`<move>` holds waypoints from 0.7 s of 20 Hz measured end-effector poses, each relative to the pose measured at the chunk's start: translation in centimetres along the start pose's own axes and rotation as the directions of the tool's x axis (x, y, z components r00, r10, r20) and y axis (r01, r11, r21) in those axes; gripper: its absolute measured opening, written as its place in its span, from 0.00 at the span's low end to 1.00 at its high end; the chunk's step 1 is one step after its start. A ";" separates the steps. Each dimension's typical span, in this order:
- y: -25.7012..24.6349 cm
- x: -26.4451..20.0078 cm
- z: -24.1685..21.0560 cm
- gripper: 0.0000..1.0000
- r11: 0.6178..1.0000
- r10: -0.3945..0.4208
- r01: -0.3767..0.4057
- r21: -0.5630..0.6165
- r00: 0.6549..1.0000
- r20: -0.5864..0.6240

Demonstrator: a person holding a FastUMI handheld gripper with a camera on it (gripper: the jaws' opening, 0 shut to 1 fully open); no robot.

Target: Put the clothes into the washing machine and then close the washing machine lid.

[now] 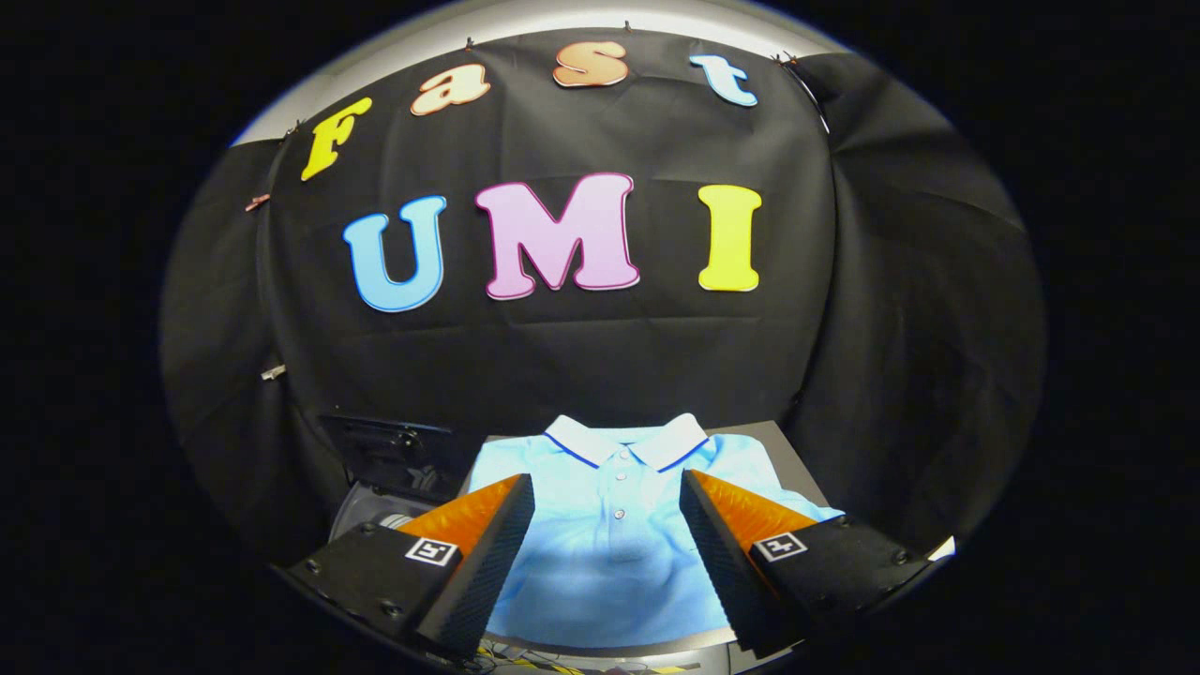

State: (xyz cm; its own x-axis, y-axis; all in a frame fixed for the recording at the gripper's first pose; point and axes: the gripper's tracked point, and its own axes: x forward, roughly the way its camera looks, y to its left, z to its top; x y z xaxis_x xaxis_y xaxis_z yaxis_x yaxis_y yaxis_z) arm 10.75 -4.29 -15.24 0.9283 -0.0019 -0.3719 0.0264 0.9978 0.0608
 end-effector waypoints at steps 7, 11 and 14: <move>-1.3 6.1 -4.2 0.99 1.000 -0.025 0.027 0.009 0.984 -0.177; -1.4 7.9 -6.5 0.99 0.999 -0.044 0.043 -0.010 0.961 -0.274; -2.5 9.2 -8.0 0.99 0.996 -0.089 0.093 -0.002 0.941 -0.327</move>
State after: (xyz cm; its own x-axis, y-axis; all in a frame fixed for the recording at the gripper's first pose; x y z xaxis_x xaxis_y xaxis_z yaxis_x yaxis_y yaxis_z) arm 16.31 -6.29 -26.19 0.7500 -0.0689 -0.6578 0.1122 0.9934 0.0239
